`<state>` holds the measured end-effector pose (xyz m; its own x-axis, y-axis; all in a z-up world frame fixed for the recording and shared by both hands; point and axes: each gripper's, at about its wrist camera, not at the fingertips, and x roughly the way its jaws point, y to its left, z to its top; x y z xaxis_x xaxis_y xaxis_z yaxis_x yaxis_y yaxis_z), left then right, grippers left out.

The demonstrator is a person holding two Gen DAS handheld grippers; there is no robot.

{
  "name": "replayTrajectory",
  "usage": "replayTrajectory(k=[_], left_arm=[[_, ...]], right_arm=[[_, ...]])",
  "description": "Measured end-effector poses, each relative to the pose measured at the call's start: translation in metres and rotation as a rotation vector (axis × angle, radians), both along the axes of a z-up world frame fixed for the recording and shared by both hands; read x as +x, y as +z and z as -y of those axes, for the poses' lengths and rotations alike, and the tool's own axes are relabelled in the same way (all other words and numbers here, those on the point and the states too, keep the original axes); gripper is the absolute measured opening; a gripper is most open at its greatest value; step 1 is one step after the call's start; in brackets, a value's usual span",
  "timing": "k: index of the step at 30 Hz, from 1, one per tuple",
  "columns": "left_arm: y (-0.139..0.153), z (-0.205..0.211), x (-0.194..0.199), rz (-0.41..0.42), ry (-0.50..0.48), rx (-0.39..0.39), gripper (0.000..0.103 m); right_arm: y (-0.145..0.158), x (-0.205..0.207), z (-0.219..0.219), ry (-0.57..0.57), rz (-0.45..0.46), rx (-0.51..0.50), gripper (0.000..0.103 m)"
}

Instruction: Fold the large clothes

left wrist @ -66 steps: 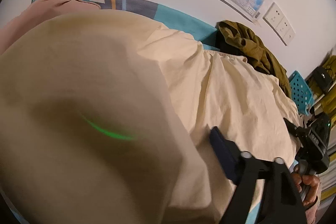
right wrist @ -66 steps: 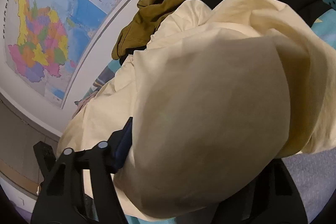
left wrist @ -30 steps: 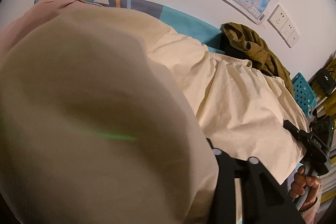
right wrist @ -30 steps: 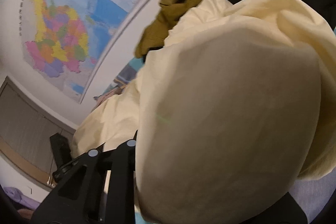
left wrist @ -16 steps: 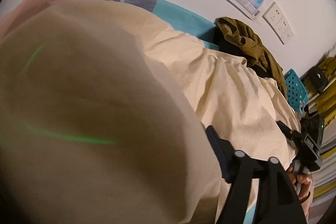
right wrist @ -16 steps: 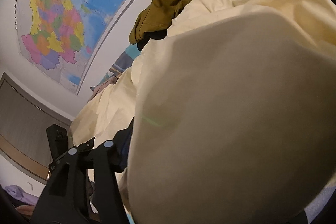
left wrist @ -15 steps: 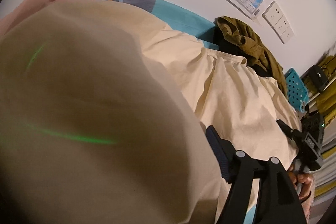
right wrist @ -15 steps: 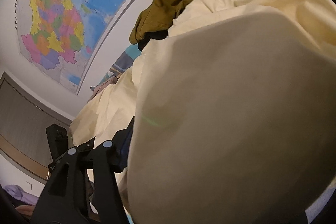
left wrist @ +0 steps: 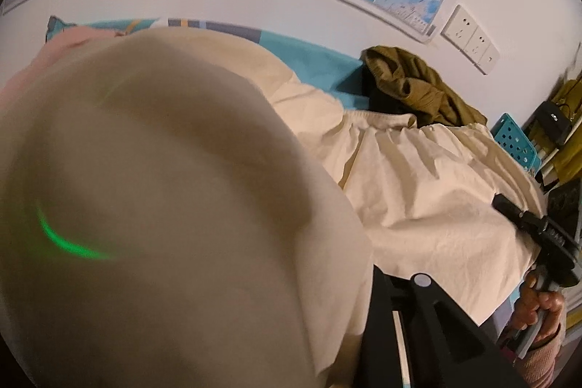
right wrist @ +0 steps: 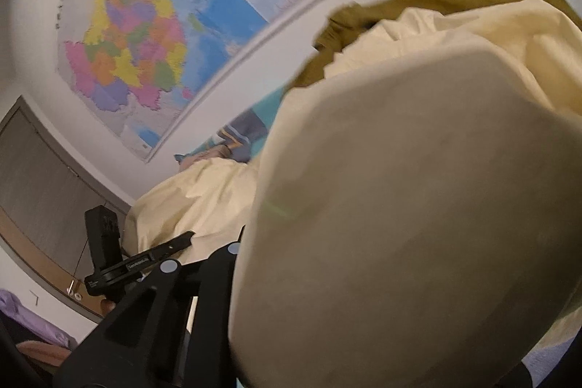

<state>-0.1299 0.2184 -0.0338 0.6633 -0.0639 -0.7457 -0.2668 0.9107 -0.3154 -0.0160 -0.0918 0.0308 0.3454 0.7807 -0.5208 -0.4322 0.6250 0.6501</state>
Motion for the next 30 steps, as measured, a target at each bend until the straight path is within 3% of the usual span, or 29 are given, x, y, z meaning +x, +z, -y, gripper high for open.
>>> replayTrajectory(k=[16, 20, 30], left_arm=[[0.086, -0.019, -0.011, 0.163, -0.036, 0.098, 0.017], [0.109, -0.037, -0.021, 0.212, -0.015, 0.116, 0.017], [0.164, -0.091, -0.035, 0.284, 0.104, 0.253, 0.017]], right_arm=[[0.107, 0.004, -0.049, 0.13, 0.228, 0.053, 0.017], [0.129, 0.011, -0.068, 0.159, 0.269, 0.077, 0.017], [0.166, 0.035, -0.139, 0.245, 0.332, 0.158, 0.017]])
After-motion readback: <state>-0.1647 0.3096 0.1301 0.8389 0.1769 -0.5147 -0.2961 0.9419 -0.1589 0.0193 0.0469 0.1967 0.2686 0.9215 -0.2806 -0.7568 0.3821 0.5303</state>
